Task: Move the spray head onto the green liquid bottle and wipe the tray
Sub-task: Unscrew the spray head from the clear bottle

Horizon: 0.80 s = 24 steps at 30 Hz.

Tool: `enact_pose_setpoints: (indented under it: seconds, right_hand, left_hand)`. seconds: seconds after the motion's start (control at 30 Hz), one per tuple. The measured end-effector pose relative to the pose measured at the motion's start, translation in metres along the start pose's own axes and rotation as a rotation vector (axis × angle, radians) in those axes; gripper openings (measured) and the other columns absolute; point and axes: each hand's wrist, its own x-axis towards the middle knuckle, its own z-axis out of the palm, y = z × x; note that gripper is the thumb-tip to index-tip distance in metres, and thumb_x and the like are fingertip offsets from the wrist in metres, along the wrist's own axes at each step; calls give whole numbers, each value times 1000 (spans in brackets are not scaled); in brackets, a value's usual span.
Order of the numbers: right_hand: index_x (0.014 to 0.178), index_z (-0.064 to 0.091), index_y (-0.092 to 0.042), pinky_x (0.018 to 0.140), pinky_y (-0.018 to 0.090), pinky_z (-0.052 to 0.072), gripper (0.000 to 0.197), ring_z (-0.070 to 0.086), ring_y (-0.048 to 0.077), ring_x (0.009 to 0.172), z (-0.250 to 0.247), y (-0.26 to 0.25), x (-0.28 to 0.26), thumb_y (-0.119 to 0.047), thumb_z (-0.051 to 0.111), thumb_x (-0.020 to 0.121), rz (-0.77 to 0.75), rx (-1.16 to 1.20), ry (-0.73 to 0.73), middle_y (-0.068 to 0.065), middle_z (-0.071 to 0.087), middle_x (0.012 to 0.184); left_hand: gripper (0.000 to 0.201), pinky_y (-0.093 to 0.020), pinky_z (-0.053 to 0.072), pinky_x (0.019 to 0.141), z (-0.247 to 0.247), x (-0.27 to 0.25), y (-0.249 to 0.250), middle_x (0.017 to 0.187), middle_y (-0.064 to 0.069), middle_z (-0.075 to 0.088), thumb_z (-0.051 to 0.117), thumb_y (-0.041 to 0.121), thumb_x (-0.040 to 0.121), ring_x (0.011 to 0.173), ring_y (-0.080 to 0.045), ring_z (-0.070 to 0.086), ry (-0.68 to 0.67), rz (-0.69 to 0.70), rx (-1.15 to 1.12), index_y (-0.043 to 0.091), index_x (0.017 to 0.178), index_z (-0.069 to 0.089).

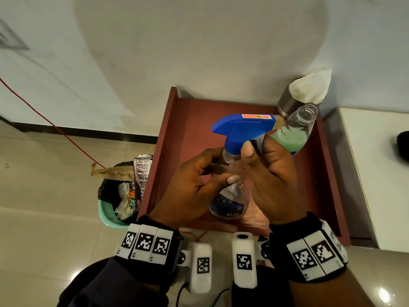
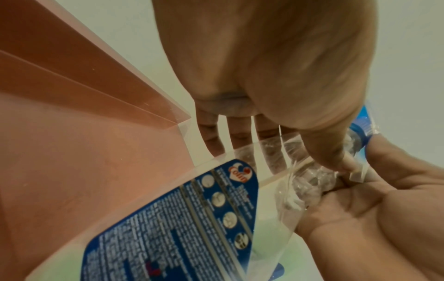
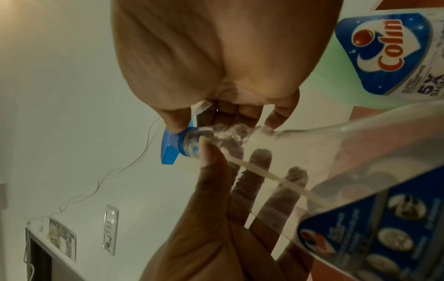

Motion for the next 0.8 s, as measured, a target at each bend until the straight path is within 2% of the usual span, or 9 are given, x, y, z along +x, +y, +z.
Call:
enact_pose_setpoints:
  seconds: [0.13,0.27,0.33,0.4,0.47,0.57,0.63,0.7,0.8]
  right_hand:
    - [125,55,-28,95,47,54,47,65,20,103,6,0,1,-46,74,86,-6,-38,25,-3,67,111]
    - [121,62,-21,97,57,53,31,67,23,106,4,3,0,-37,66,95,-3,-28,15,-3,70,109]
    - [125,60,-21,98,66,50,36,65,30,110,3,3,-1,-41,65,95,12,33,-4,3,68,113]
    - [128,55,-26,99,65,50,44,63,28,110,5,3,0,-40,72,90,14,18,21,1,65,118]
    - [123,56,-28,97,56,52,39,65,22,107,5,1,1,-32,72,87,13,-41,49,-5,67,113]
    - [120,62,-17,94,52,55,28,68,24,105,3,1,0,-29,65,94,32,3,13,-3,70,107]
    - [129,56,-6,93,50,57,44,67,28,108,3,1,-1,-35,64,97,51,74,-1,6,69,113]
    - [138,48,-9,97,54,54,64,64,34,113,5,1,0,-44,71,90,55,66,26,12,64,124]
    - [125,57,-16,95,61,53,42,66,31,108,4,4,2,-34,71,89,38,-35,31,6,68,114]
  left_hand:
    - [34,-22,56,83,0,-1,0,104,12,71,66,30,91,97,-14,71,14,22,9,25,124,59]
    - [38,-28,57,84,-1,-1,0,103,7,72,68,32,91,97,-19,72,11,4,5,21,126,59]
    - [39,-32,58,85,-2,-1,0,106,6,72,68,34,91,98,-21,72,2,-3,10,21,126,59]
    - [36,-24,57,83,-1,-2,2,103,12,71,67,35,90,96,-16,71,6,1,11,26,124,59]
    - [34,-21,56,82,-1,-2,2,102,14,70,67,32,91,95,-14,71,11,3,13,28,124,58]
    - [36,-31,58,84,-1,-2,0,104,5,72,69,28,92,97,-21,72,9,-14,8,21,126,59]
    - [37,-39,59,88,-2,-1,-1,107,1,73,70,29,92,99,-24,72,2,-22,3,20,127,59]
    - [38,-36,59,87,-2,-2,1,106,4,72,68,33,92,99,-23,72,2,-20,5,22,126,59]
    - [36,-33,59,85,-2,-1,1,104,6,72,68,30,93,98,-21,72,5,-11,26,23,127,58]
